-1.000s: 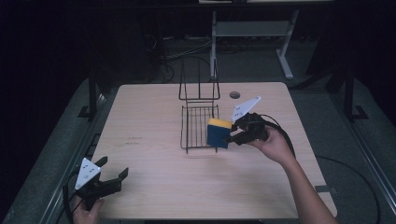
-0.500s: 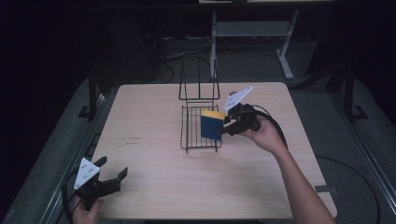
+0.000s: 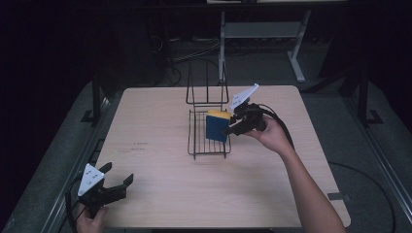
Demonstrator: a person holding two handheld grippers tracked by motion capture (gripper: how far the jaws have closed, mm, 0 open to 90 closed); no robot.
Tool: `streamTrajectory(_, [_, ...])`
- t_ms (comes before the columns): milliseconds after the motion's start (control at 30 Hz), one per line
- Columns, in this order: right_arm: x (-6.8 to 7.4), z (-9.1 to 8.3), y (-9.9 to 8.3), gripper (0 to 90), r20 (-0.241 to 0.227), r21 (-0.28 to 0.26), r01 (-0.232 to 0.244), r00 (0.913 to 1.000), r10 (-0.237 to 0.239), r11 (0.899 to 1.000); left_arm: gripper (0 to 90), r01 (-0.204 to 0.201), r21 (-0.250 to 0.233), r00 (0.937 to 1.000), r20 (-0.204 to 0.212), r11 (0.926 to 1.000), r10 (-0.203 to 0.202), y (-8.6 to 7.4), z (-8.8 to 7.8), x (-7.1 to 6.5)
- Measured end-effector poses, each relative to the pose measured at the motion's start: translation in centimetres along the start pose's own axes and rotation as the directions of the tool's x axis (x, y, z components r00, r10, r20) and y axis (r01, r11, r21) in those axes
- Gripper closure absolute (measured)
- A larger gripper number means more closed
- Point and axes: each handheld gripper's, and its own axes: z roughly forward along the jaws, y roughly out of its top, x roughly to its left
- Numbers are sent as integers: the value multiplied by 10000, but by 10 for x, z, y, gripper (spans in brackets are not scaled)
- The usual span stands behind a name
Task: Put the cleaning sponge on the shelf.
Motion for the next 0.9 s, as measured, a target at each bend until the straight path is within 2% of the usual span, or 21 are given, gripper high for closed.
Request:
streamTrajectory(200, [-9,8,2,568,-88,-26,-39,10000,38,10000,141,66,19,10000,-27,10000,-66,-1,0,2])
streamTrajectory(267, [-12,10,1,568,62,-7,78,10000,-78,10000,141,67,-20,10000,-36,10000,-67,-1,-1,3])
streamTrajectory(567, [-20,22,-3,569,-118,70,-315,9994,316,9995,141,36,-75,10000,16,10000,-36,-1,-1,2])
streamTrajectory(900, [-28,34,-8,569,-152,305,-394,9991,398,9988,141,39,-40,10000,10,10000,-39,-1,-1,3])
